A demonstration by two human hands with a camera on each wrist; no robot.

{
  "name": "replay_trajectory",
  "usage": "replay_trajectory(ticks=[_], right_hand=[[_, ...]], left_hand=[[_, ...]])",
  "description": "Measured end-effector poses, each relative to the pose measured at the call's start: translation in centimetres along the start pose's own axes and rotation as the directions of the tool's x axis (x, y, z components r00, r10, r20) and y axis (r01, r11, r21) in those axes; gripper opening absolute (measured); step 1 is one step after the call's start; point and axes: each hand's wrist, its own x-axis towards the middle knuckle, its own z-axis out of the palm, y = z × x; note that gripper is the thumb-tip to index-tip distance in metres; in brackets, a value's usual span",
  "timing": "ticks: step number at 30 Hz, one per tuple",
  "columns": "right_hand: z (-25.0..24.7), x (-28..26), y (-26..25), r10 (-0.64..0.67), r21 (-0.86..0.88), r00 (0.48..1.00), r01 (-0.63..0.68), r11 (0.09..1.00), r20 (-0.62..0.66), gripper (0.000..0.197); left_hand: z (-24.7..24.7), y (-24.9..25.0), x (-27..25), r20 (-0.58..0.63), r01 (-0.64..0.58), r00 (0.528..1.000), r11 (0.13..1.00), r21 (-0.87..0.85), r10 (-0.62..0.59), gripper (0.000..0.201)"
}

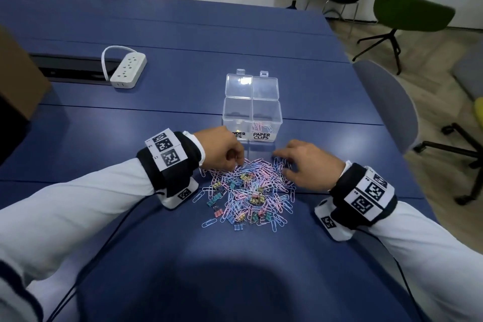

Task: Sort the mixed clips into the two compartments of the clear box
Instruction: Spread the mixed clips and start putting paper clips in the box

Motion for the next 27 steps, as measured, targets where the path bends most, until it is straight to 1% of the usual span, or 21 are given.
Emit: replay_trajectory(ticks=[3,5,8,11,13,17,20,24,27], right_hand=[[0.3,0.0,-0.8,-0.079,0.034,0.997,0.078,0.996,0.017,0.039],[0.4,0.0,-1.0,-0.112,0.023,0.993,0.112,0.993,0.037,0.038],[0.3,0.1,-1.1,-0.102,0.006,0.993,0.102,0.995,0.062,0.045],[0.3,0.4,-1.5,-0.105,-0.001,0.992,0.105,0.994,0.065,0.046],[0.5,0.6,-1.9,-0.115,0.008,0.992,0.114,0.993,0.043,0.041],[0.7,1.0,-2.5,-0.106,0.019,0.994,0.106,0.994,-0.010,0.025],[0.7,0.9,-2.3,-0.102,0.046,0.994,0.103,0.994,-0.033,0.021],[0.7,0.7,-1.7,-0.060,0.114,0.996,0.067,0.991,-0.067,0.016],[0.6,0.6,-1.6,-0.031,0.164,0.996,0.044,0.985,-0.084,0.015]], left_hand=[[0.1,0.5,0.1,-0.005,-0.043,0.999,0.999,-0.016,0.043,0.020],[0.2,0.4,0.0,-0.021,-0.067,0.998,0.998,-0.018,0.066,0.019],[0.4,0.0,0.0,-0.039,-0.069,0.997,0.998,0.004,0.069,0.030],[0.6,-0.1,0.1,0.003,-0.082,0.997,0.995,0.049,0.082,0.040],[0.7,0.0,0.2,0.018,-0.099,0.995,0.994,0.055,0.098,0.043],[0.8,0.0,0.1,0.018,-0.095,0.995,0.995,0.022,0.095,0.040],[0.5,-0.4,-0.4,0.027,-0.080,0.996,0.997,-0.008,0.080,0.039],[0.4,-0.7,-1.3,0.069,-0.053,0.996,0.998,-0.042,0.056,0.047],[0.8,-0.7,-1.4,0.048,-0.033,0.998,0.997,-0.076,0.037,0.046]])
